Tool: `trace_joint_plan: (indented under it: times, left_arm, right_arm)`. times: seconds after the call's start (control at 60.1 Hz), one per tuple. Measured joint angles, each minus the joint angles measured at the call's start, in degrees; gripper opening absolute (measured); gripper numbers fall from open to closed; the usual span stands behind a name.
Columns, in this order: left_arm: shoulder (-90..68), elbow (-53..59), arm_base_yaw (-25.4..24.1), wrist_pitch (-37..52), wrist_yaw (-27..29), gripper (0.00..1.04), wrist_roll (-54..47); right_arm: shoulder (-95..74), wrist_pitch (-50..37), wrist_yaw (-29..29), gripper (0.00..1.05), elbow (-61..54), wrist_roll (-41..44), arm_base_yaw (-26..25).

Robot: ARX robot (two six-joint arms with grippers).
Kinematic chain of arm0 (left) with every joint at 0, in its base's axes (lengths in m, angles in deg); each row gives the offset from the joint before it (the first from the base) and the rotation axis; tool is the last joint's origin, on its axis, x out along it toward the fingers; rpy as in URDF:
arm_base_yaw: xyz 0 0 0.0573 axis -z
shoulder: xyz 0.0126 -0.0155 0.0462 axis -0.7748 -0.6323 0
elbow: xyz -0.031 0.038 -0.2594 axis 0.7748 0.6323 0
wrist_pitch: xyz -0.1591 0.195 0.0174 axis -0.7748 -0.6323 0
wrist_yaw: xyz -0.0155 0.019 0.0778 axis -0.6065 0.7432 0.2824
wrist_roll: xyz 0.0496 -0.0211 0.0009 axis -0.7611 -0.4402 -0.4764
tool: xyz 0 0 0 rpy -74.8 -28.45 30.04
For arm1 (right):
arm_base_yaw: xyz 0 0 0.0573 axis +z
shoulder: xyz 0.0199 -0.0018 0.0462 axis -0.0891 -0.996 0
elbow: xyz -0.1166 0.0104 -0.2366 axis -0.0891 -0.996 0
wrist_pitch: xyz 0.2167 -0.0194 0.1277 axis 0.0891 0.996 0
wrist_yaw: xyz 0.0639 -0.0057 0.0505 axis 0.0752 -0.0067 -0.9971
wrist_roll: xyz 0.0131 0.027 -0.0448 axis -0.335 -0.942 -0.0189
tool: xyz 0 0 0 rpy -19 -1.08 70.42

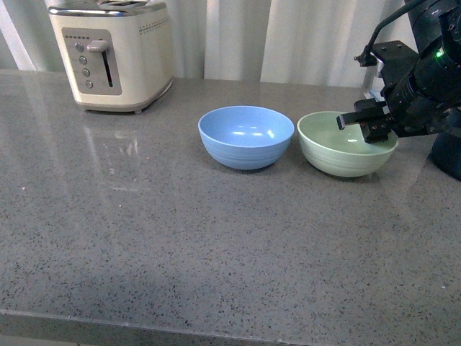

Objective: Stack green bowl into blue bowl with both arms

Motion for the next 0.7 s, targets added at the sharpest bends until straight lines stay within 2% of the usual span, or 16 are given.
trace_joint_plan:
  times: [0.116, 0.266, 0.699]
  left_arm:
    - [0.0, 0.0, 0.0, 0.0, 0.0, 0.98, 0.0]
    - [0.0, 0.0, 0.0, 0.0, 0.0, 0.98, 0.0]
    - [0.0, 0.0, 0.0, 0.0, 0.0, 0.98, 0.0]
  right_arm:
    - [-0.1, 0.0, 0.0, 0.19, 0.0, -0.1, 0.0]
    - [0.2, -0.3, -1.0, 0.03, 0.5, -1.3, 0.0]
    - [10.7, -4.3, -0.4, 0.01, -6.1, 2.4, 0.0]
